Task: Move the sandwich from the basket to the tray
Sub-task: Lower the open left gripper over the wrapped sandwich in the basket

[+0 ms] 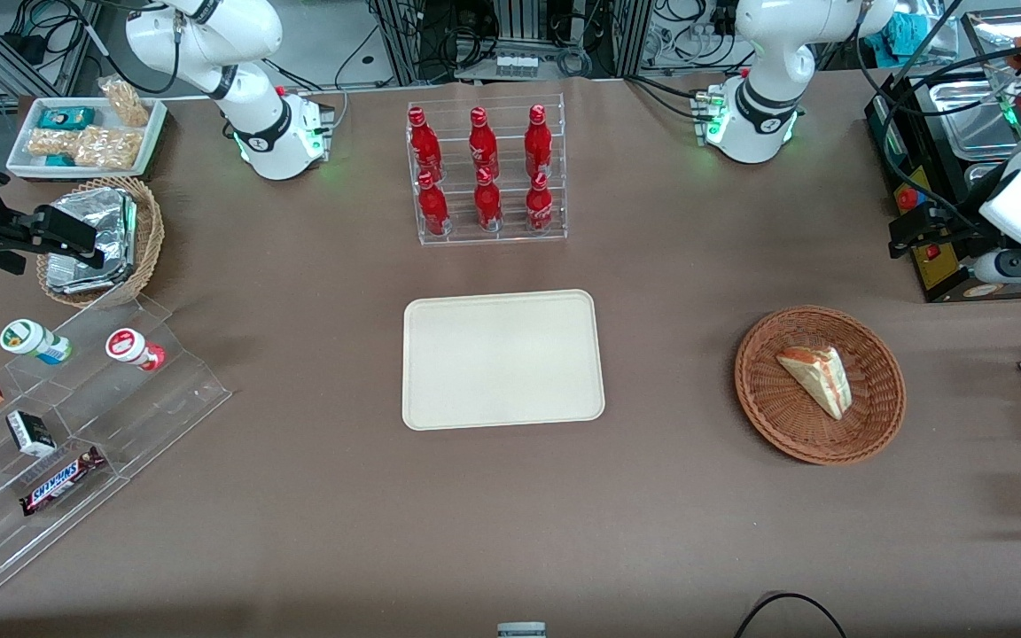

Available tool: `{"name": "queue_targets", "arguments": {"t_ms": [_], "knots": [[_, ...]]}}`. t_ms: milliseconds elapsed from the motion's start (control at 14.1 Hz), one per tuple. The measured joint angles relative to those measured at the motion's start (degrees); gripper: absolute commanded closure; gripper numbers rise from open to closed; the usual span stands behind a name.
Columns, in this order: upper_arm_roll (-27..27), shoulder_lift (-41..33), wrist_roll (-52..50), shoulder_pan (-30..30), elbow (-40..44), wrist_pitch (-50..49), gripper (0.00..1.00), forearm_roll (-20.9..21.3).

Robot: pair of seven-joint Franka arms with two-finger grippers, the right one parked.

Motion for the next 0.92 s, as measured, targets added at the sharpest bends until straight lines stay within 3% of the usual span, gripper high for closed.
{"name": "queue_targets", "arguments": {"t_ms": [424, 919], "knots": [[0.0, 2.3, 0.0, 0.0, -4.1, 0.6, 0.0, 0.2], [0.5, 6.0, -4.7, 2.1, -27.9, 36.0, 0.0, 0.7]]}}
